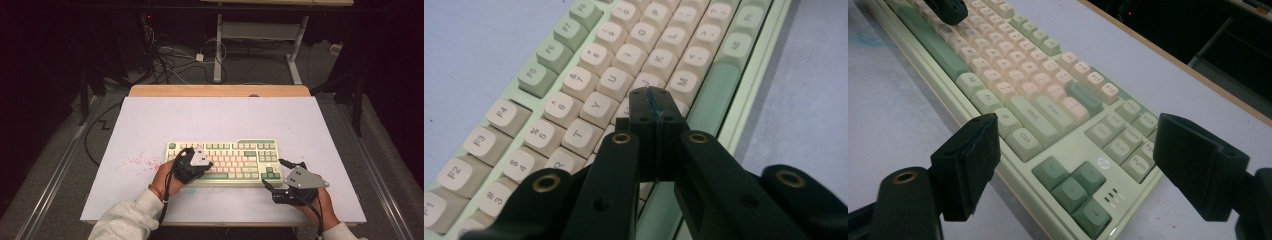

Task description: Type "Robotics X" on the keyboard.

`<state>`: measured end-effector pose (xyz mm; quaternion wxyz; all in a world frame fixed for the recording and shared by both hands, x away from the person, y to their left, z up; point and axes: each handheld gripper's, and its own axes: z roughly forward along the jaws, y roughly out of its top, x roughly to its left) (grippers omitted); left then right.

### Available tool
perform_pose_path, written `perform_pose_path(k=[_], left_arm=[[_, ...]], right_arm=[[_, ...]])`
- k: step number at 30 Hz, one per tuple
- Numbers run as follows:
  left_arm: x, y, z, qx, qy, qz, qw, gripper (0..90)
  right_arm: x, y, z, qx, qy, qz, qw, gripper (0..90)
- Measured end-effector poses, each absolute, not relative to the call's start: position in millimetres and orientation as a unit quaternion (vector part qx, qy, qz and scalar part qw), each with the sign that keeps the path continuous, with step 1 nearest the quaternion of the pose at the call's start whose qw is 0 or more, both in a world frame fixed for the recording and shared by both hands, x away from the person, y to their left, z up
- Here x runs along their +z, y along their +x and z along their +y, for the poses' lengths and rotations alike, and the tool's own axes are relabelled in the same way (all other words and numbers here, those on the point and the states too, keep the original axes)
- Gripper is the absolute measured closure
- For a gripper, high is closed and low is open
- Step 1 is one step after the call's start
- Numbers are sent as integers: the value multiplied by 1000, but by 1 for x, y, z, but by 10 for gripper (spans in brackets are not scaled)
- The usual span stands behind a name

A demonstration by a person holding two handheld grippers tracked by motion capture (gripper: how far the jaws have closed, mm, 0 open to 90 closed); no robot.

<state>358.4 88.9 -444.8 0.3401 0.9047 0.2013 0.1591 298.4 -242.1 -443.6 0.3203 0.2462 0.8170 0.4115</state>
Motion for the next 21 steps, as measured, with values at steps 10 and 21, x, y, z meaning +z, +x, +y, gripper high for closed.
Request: perform_pose_path(k=[10,21], left_arm=[[-433,354,102,185,889,208,364,870],[-424,348,116,219,873,199,388,657]], right_arm=[[-443,298,-242,413,246,816,322,200],[-441,299,-245,417,253,812,320,205]])
